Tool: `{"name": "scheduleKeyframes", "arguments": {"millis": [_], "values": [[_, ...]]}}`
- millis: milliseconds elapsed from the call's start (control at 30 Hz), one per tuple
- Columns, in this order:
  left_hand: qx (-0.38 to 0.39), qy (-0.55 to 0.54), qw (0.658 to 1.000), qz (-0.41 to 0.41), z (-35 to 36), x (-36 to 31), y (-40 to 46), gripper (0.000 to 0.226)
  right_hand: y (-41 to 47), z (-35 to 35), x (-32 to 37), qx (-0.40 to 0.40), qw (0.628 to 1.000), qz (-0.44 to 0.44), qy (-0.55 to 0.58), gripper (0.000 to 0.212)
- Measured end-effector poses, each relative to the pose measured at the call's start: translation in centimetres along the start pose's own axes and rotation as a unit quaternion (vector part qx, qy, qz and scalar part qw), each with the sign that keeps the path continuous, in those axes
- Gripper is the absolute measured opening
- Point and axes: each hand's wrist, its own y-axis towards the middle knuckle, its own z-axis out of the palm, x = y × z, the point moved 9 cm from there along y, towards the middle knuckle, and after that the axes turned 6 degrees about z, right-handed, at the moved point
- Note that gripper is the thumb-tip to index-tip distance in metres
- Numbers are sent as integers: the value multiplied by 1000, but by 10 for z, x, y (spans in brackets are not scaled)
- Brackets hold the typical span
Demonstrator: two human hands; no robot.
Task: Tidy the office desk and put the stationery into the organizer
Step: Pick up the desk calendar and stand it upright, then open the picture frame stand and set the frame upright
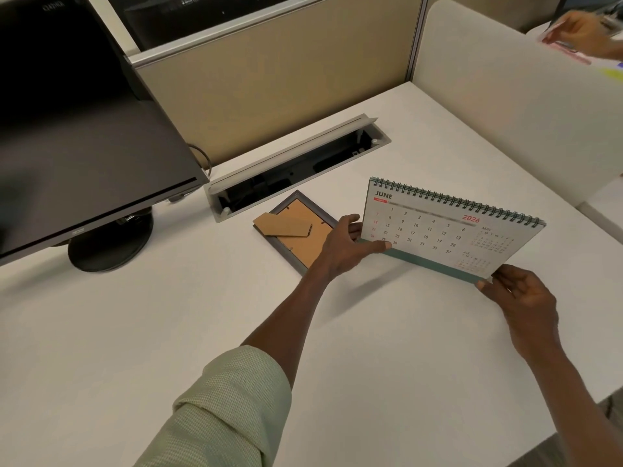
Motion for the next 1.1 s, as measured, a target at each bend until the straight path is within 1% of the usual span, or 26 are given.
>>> {"name": "scheduleKeyframes", "arguments": {"millis": [67, 133, 200, 233, 267, 333, 400, 467, 567, 667, 733, 833, 900, 1100], "values": [[-27, -20, 999, 3, -9, 0, -5, 91, -7, -4, -5, -21, 1000, 0, 1, 49], [-84, -36, 996, 15, -24, 1, -11, 74, -20, -6, -10, -66, 998, -4, -7, 38], [-197, -35, 979, 28, -49, 5, -21, 52, -37, -4, -14, -120, 992, -13, -32, 23], [-259, -26, 965, 28, -63, 8, -28, 44, -46, 2, -16, -131, 990, -23, -52, 18], [-311, -17, 950, 22, -76, 13, -36, 38, -55, 13, -18, -123, 989, -38, -76, 14], [-385, 7, 923, -10, -96, 25, -51, 35, -70, 46, -15, -64, 987, -76, -125, 16], [-419, 56, 905, -45, -111, 36, -60, 36, -83, 87, -4, 20, 975, -140, -174, 25], [-423, 93, 899, -59, -120, 44, -65, 35, -96, 128, 10, 94, 947, -210, -223, 32], [-411, 171, 895, -30, -127, 38, -63, 39, -104, 185, 21, 179, 888, -271, -326, 43], [-354, 243, 903, -13, -133, 33, -48, 51, -104, 230, 23, 228, 832, -308, -400, 55], [-327, 232, 915, -41, -143, 38, -38, 58, -102, 253, 23, 253, 808, -316, -429, 58], [-309, 201, 927, -69, -157, 42, -26, 55, -101, 276, 17, 287, 774, -323, -463, 60], [-300, 204, 929, -71, -162, 42, -21, 51, -100, 285, 13, 299, 764, -326, -470, 60], [-313, 222, 923, -41, -177, 43, -15, 44, -99, 293, 11, 306, 771, -330, -450, 58]]}}
